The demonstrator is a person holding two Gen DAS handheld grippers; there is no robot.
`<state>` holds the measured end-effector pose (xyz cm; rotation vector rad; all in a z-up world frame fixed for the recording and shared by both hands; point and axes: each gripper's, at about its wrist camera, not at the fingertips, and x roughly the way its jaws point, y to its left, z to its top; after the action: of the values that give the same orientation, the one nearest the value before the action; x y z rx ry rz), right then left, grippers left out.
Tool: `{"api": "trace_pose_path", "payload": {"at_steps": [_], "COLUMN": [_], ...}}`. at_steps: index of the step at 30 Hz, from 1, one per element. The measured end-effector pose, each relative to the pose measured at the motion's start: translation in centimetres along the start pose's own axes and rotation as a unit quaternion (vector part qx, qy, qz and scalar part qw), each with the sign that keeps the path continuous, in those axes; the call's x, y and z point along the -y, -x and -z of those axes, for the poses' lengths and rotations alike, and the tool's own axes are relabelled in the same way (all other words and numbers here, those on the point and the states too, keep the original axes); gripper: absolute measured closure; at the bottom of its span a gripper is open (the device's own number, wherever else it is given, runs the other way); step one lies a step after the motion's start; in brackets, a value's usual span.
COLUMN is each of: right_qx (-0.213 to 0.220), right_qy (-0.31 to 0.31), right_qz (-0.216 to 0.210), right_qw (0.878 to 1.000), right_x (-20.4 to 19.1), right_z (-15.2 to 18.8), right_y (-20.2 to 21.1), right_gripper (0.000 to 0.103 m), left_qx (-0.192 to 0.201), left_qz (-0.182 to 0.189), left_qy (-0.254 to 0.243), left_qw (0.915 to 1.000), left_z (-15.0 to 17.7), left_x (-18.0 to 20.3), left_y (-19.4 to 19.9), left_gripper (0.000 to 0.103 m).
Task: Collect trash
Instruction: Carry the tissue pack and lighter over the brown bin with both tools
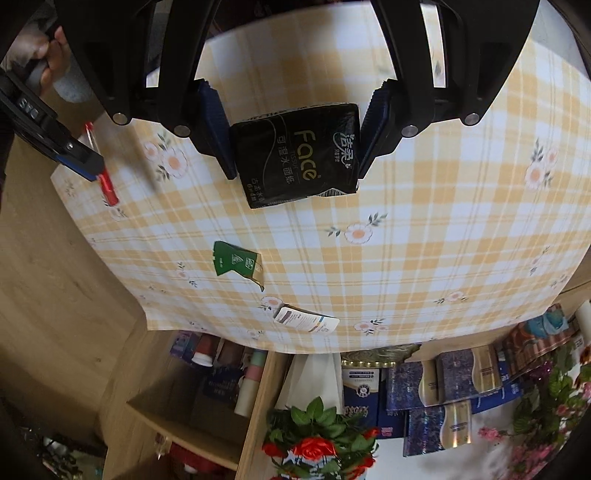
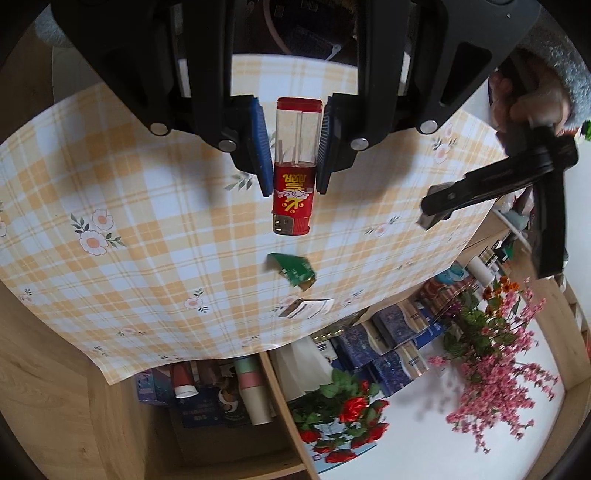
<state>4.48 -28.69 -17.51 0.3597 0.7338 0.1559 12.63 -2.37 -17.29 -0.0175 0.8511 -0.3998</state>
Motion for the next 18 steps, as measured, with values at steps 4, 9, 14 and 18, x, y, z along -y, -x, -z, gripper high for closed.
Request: {"api": "trace_pose_path", "payload": {"at_steps": [4, 9, 14, 18], "right_qx": [-0.003, -0.006, -0.004, -0.009], "right_qy": [0.015, 0.028, 0.045, 0.048], "right_qz": [-0.007, -0.018, -0.026, -0.026], "right_qw": [1.000, 0.999, 0.999, 0.998], "right_x": [-1.4, -3.0, -4.5, -5.0], "right_z": [1.1, 2.8, 4.9, 6.6], "right_y": [1.4, 3.0, 4.7, 5.7], "right_gripper": [0.076, 0.076, 0.076, 0.076], "left_qx": [0.007, 0.010, 0.003, -0.009], "left_qz": [0.009, 0.020, 0.027, 0.027], "left_qy": [0.008, 0.004, -0.001, 0.001], "left_qw": [0.9999, 0.9997, 0.9996, 0.9996], "left_z": [2.4, 6.3, 9.9, 12.5], "left_x": [-0.3, -0.1, 0.2, 0.1], "left_y": [3.1, 6.4, 8.2, 8.6], "left_gripper": [0.042, 0.042, 0.042, 0.041]}}
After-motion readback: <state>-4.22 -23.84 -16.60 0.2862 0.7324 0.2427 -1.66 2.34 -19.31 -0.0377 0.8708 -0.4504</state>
